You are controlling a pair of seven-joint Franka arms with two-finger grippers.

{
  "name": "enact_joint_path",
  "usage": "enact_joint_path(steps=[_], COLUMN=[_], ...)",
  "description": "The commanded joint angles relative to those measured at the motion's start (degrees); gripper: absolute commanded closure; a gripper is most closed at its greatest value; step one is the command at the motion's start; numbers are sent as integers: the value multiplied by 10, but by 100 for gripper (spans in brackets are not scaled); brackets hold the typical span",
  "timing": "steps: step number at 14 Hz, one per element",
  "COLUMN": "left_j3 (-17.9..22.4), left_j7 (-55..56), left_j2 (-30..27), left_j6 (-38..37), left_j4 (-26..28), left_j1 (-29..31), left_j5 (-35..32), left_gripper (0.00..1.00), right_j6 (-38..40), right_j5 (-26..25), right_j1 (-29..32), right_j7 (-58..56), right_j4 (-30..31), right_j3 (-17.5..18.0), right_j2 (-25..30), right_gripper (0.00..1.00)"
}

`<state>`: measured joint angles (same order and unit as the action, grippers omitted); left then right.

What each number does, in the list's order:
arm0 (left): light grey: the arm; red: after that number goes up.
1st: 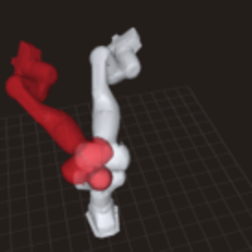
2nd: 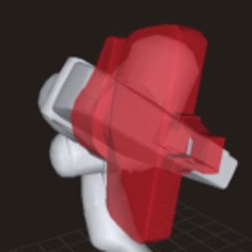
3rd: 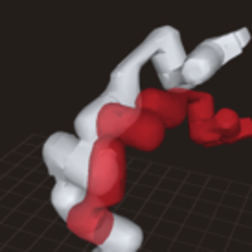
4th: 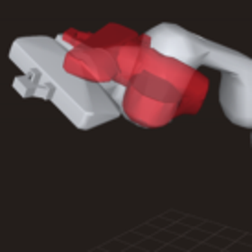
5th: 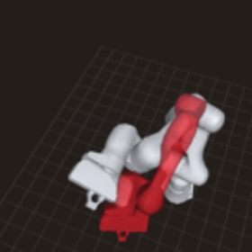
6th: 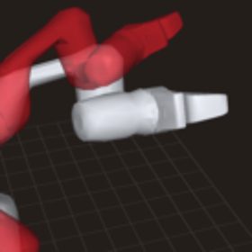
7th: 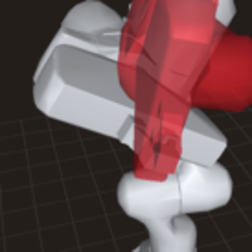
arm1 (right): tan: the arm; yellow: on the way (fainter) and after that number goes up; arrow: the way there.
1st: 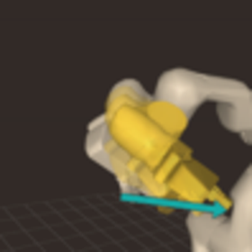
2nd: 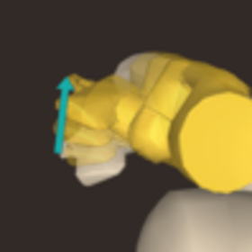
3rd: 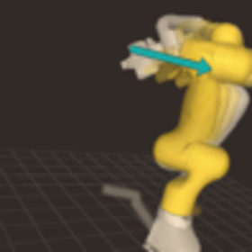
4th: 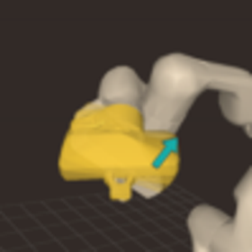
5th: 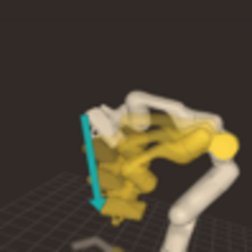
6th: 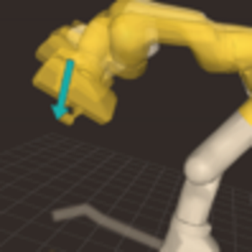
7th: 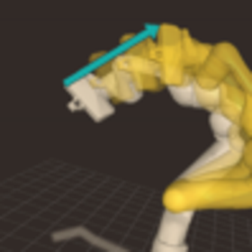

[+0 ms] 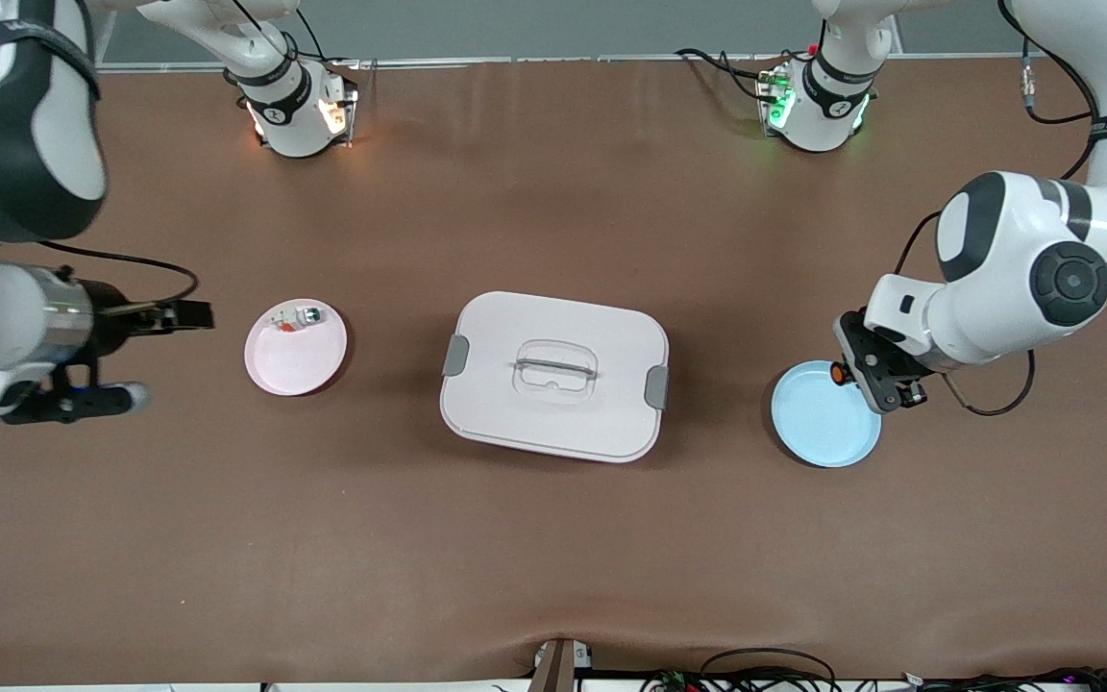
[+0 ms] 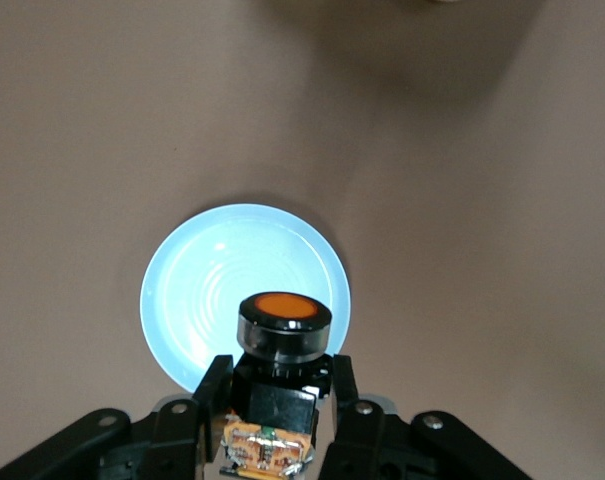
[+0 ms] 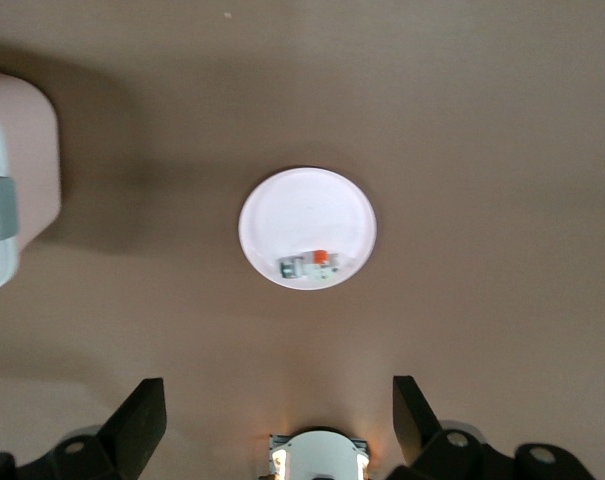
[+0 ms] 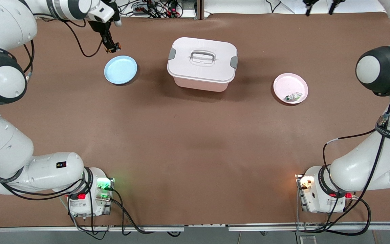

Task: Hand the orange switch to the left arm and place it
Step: 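Lower the switch onto the light-blue plate with the left gripper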

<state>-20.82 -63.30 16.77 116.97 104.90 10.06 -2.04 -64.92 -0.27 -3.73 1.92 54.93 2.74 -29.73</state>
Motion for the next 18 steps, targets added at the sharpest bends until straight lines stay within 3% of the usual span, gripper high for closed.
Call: enact_joint_path(steps=[1, 8, 12, 14, 18], left_j3=[-1, -1, 0, 1, 8], left_j7=[-73, -228, -252, -249, -246], left_j2=[-10, 40, 60, 70, 92], left_j6=[65, 167, 240, 257, 290], left_j4=[49, 91, 121, 124, 129], left_j1=[8, 38, 38, 39, 37], left_j5=[-10, -10, -29, -52, -55], left_gripper=[100, 100, 100, 100, 100], right_j6=[21, 67, 59, 52, 43], right_j5=[-58, -43, -26, 3, 9], right_j1=[3, 19, 43, 65, 67], right_j7=[-6, 3, 4, 4, 3], right_j4=[7, 10, 8, 8, 15], right_j3=[11, 12, 12, 15, 12], right_j2=[12, 18, 18, 21, 45], right_gripper=[0, 0, 0, 0, 0])
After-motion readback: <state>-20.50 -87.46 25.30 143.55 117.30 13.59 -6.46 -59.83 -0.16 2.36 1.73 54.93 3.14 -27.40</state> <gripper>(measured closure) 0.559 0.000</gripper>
